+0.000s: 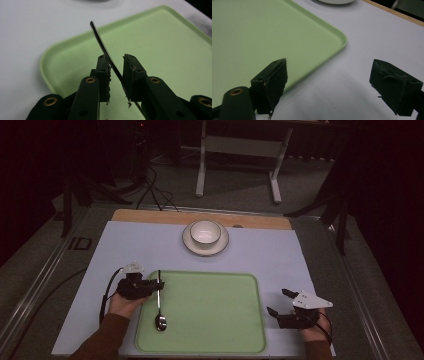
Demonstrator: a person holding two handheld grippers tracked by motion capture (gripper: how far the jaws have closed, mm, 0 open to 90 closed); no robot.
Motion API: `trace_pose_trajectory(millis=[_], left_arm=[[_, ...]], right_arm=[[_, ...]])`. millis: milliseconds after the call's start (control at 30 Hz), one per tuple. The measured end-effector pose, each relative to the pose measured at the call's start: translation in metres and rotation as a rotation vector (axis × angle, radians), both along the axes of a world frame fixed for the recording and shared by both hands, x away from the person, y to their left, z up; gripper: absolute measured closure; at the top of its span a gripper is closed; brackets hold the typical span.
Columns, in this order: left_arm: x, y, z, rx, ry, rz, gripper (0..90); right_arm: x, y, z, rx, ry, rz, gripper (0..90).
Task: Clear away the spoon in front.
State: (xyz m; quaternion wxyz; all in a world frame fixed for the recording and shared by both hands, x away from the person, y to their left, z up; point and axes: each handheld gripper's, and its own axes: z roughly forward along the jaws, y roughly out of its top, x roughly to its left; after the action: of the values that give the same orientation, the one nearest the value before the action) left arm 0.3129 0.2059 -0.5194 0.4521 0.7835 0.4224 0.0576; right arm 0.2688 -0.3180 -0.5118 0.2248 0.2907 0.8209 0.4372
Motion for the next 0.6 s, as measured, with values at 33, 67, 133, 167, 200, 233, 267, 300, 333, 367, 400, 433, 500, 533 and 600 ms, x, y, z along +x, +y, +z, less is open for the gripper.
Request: trace_pose_trajectory(millis=[33,67,133,167,200,233,267,300,333,367,400,433,500,533,600], left_arm=[[-0.001,-0.001,-0.001,0.004,0.005,-0.002,74.9],[-0.003,-0.002,-0.002,0.012,0.008,-0.009,74.8],[-0.006,-0.005,-0.004,0.026,0.015,-0.013,74.2],[-0.007,-0.006,-0.005,0.036,0.019,-0.017,74.2],[-0.008,-0.008,-0.006,0.047,0.021,-0.023,74.2],[-0.008,-0.009,-0.006,0.055,0.023,-0.026,74.1],[-0.008,-0.009,-0.006,0.055,0.023,-0.026,73.8],[-0.009,-0.012,-0.008,0.087,0.023,-0.034,73.8],[-0.009,-0.013,-0.008,0.095,0.020,-0.036,73.3],[-0.009,-0.013,-0.008,0.100,0.018,-0.034,72.5],[-0.008,-0.013,-0.008,0.103,0.015,-0.025,70.3],[-0.007,-0.013,-0.009,0.110,0.012,-0.015,66.0],[-0.004,-0.012,-0.009,0.135,-0.001,0.013,60.9],[-0.003,-0.011,-0.009,0.146,-0.008,0.024,58.5],[-0.001,-0.009,-0.009,0.151,-0.024,0.054,54.1]], right_arm=[[0.000,0.000,0.000,-0.001,0.001,0.000,14.5],[0.000,0.000,0.000,-0.001,0.000,0.001,14.5],[0.000,0.000,0.000,-0.002,-0.001,0.002,14.5],[0.000,0.000,0.000,-0.002,-0.001,0.003,14.5],[0.000,0.000,0.000,-0.004,0.000,0.002,14.5],[0.000,0.000,0.000,-0.004,0.001,0.003,14.5],[0.000,0.000,0.000,-0.004,0.001,0.003,14.5],[0.000,0.000,0.000,-0.004,0.001,0.003,14.5],[0.000,0.000,0.000,-0.001,0.000,0.003,14.5],[0.000,0.000,0.000,-0.001,0.000,0.004,14.5],[0.000,0.000,0.000,-0.001,0.000,0.004,14.5],[0.000,0.000,0.000,-0.002,0.001,0.003,14.5],[0.001,0.001,0.000,-0.004,0.001,0.007,14.5],[0.001,0.001,0.000,-0.006,0.002,0.008,14.5],[0.001,0.001,0.000,-0.007,0.003,0.009,14.5]])
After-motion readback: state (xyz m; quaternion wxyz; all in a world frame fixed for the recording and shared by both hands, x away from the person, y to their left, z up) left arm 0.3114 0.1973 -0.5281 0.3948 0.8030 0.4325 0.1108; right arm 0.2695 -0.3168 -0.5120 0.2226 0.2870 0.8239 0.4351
